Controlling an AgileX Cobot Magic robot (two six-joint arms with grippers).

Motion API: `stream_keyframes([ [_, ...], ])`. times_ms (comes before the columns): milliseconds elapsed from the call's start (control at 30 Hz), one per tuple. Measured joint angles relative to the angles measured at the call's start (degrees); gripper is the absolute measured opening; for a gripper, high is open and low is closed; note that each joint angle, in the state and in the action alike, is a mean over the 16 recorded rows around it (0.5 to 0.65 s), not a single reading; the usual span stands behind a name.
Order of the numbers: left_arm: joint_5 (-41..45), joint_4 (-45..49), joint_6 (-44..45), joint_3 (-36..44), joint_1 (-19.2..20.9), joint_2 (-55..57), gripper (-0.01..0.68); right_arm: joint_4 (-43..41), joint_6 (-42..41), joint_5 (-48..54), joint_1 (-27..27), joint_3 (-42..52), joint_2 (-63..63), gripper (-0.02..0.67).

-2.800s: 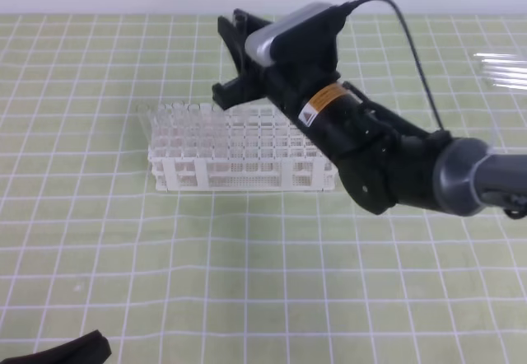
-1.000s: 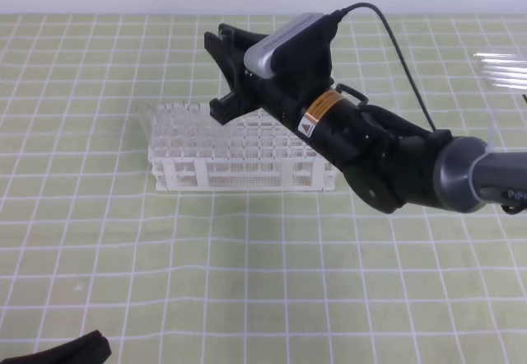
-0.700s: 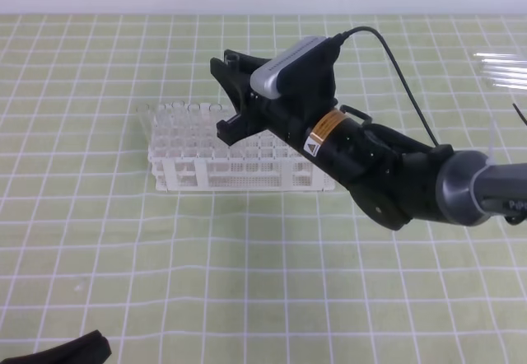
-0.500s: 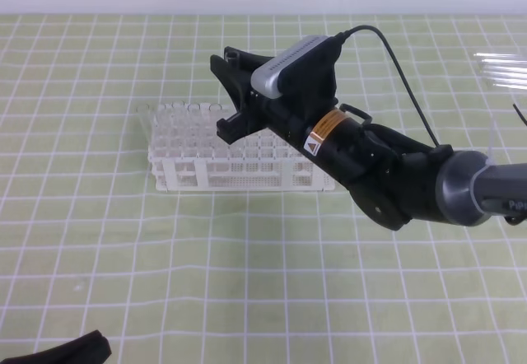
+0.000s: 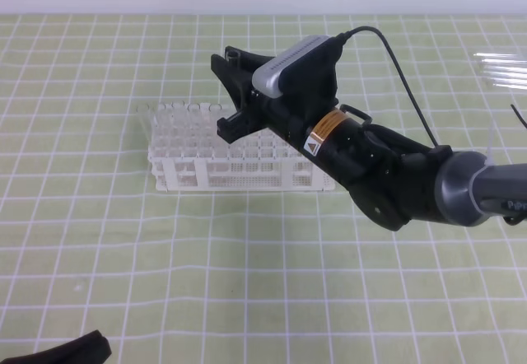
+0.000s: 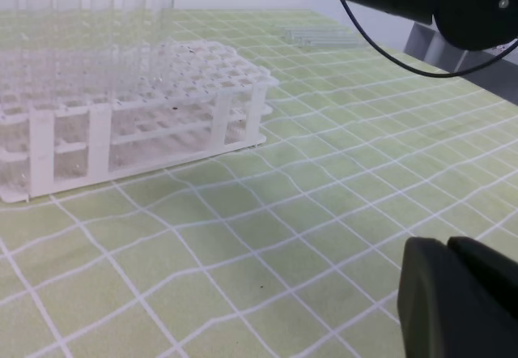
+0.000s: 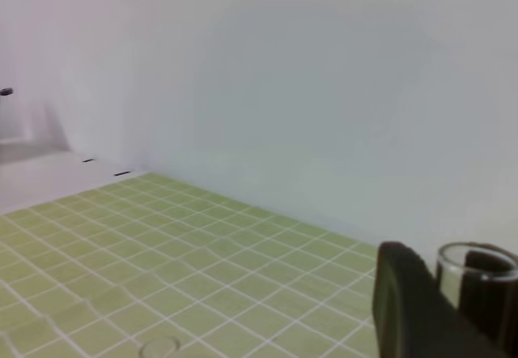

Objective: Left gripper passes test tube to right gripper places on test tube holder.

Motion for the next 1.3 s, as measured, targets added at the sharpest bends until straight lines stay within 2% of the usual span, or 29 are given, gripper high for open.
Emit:
stream_keyframes([
  [1300,-0.3,0.1,0.0,0.3,0.0,0.1,-0.003,-1.3,0.8,0.0,0.0,0.0,0.5,0.099],
])
